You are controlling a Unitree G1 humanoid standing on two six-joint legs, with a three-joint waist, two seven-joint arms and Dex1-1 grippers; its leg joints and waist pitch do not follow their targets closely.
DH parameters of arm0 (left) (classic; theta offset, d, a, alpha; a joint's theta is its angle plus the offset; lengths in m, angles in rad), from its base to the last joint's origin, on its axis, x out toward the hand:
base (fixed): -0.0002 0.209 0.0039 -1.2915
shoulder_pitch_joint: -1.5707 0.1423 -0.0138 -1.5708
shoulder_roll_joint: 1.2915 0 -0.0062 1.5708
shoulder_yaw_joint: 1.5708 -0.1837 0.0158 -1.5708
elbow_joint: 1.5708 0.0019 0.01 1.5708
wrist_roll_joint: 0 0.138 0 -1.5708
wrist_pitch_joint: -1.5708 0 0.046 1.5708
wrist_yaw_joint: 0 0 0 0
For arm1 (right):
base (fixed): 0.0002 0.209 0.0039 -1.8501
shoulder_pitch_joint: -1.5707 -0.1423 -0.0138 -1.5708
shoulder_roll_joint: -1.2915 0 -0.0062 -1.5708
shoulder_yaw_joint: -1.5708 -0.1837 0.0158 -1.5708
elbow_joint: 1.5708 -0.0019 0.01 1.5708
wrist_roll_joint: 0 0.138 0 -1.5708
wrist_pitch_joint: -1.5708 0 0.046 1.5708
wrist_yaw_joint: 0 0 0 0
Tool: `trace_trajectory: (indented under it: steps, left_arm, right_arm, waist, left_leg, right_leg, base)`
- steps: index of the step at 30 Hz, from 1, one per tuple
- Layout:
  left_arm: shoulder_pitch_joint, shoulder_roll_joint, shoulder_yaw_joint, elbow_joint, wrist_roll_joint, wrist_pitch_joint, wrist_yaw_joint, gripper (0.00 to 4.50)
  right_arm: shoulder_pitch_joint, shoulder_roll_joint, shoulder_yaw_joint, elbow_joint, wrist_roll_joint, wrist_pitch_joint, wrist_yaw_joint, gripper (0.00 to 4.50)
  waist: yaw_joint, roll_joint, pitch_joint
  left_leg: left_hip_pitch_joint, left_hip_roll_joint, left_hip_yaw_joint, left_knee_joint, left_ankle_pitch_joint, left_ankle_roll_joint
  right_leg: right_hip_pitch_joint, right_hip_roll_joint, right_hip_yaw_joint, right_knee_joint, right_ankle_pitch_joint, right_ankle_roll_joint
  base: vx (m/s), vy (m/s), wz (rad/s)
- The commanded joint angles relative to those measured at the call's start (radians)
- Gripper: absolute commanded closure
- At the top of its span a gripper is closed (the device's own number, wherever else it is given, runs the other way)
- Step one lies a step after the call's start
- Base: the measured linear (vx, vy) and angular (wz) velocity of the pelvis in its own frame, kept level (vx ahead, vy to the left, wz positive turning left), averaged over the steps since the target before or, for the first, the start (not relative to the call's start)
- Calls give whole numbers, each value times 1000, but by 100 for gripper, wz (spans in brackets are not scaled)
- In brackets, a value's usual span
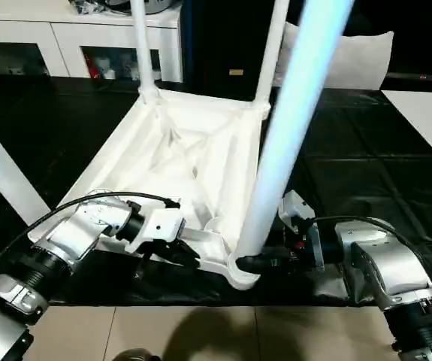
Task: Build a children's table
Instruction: Rotate leg to tighten
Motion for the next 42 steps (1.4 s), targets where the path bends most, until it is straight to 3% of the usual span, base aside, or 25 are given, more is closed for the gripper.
trace_trajectory:
  steps: [1, 4, 6, 8, 9, 12, 14, 15, 18, 20, 21, 25, 27, 33, 36, 42]
  left_arm:
    - [14, -7, -17, -32, 3, 29, -14, 450]
    - [20, -16, 0, -46, -4, 87, 20, 450]
    - [25, -41, 31, -61, -17, 172, 86, 450]
    - [22, -84, 65, -62, -20, 249, 188, 450]
    - [19, -103, 75, -56, -16, 264, 228, 450]
    - [9, -156, 100, -43, -11, 310, 329, 450]
    - [5, -191, 114, -41, -11, 332, 383, 450]
    - [1, -249, 131, -41, -11, 366, 462, 450]
    - [-3, -297, 137, -39, -5, 386, 521, 450]
    - [-5, -310, 137, -36, 5, 390, 541, 450]
    - [-7, -311, 134, -34, 12, 386, 547, 450]
    - [-7, -278, 128, -27, 33, 362, 543, 450]
    - [-4, -256, 125, -27, 37, 345, 530, 450]
    - [4, -182, 107, -22, 34, 242, 419, 450]
    - [10, -151, 89, -22, 29, 193, 355, 450]
    - [10, -78, 32, -9, 24, 88, 183, 450]
  right_arm:
    - [11, 2, -9, -43, 46, 34, 4, 231]
    - [12, 32, -28, -50, 48, 53, -58, 234]
    - [-5, 98, -50, -40, 10, 66, -205, 238]
    - [-51, 204, -89, 8, -48, 106, -435, 240]
    - [-67, 236, -104, 26, -61, 121, -503, 242]
    - [-97, 293, -125, 55, -97, 148, -642, 246]
    - [-112, 324, -138, 72, -115, 155, -717, 247]
    - [-134, 371, -163, 100, -135, 158, -823, 247]
    - [-139, 403, -170, 116, -143, 121, -854, 247]
    - [-133, 412, -169, 111, -143, 98, -841, 196]
    - [-129, 415, -169, 105, -145, 100, -844, 196]
    - [-107, 403, -174, 64, -126, 110, -823, 148]
    - [-92, 384, -171, 46, -116, 101, -792, 140]
    - [-45, 272, -153, 3, -94, 58, -616, 75]
    - [-29, 216, -151, -18, -72, 63, -535, 58]
    - [1, 70, -126, -46, -52, 35, -333, 6]
  waist:
    - [-4, -13, -67]
    - [-8, -13, -66]
    - [-17, -13, -60]
    - [-33, -15, -56]
    - [-49, -15, -55]
    - [-80, -12, -58]
    - [-92, -13, -59]
    - [-93, -17, -60]
    - [-91, -18, -62]
    - [-85, -16, -64]
    - [-80, -16, -66]
    - [-64, -13, -71]
    - [-59, -11, -68]
    - [-54, -12, -62]
    - [-48, -12, -64]
    - [-32, -9, -64]
  left_leg:
    - [11, 85, -38, -65, -140, 58]
    - [9, 84, -38, -66, -144, 51]
    - [14, 77, -38, -66, -172, 36]
    - [12, 72, -43, -68, -190, 13]
    - [9, 68, -48, -67, -211, -1]
    - [14, 72, -51, -64, -241, -4]
    - [10, 69, -48, -61, -235, 3]
    - [11, 66, -45, -60, -224, 12]
    - [9, 64, -41, -58, -190, 30]
    - [12, 66, -39, -59, -178, 40]
    - [5, 71, -42, -62, -142, 52]
    - [4, 77, -39, -63, -91, 67]
    - [5, 76, -39, -64, -107, 64]
    - [10, 76, -40, -68, -167, 50]
    - [10, 80, -42, -68, -169, 52]
    - [10, 82, -41, -67, -158, 55]
  right_leg:
    - [48, -110, 74, -76, -344, -103]
    - [49, -111, 73, -77, -353, -102]
    - [44, -110, 69, -91, -429, -86]
    - [44, -109, 61, -96, -505, -61]
    - [48, -111, 50, -108, -558, -37]
    - [44, -110, 43, -114, -541, -31]
    - [44, -110, 46, -113, -516, -44]
    - [42, -112, 49, -112, -508, -47]
    - [42, -108, 52, -109, -477, -54]
    - [41, -108, 55, -107, -457, -55]
    - [47, -107, 59, -95, -392, -68]
    - [52, -108, 66, -72, -247, -117]
    - [52, -109, 66, -76, -261, -118]
    - [50, -110, 62, -94, -388, -62]
    - [51, -111, 63, -92, -379, -58]
    - [51, -111, 64, -83, -326, -85]
  base:
    - [0, 0, 0]
    - [0, 0, 0]
    - [0, 0, 0]
    - [0, 0, 0]
    - [0, 0, 0]
    - [0, 0, 0]
    - [0, 0, 0]
    - [0, 0, 0]
    - [0, 0, 0]
    - [0, 0, 0]
    - [0, 0, 0]
    - [0, 0, 0]
    - [0, 0, 0]
    - [0, 0, 0]
    - [0, 0, 0]
    - [0, 0, 0]
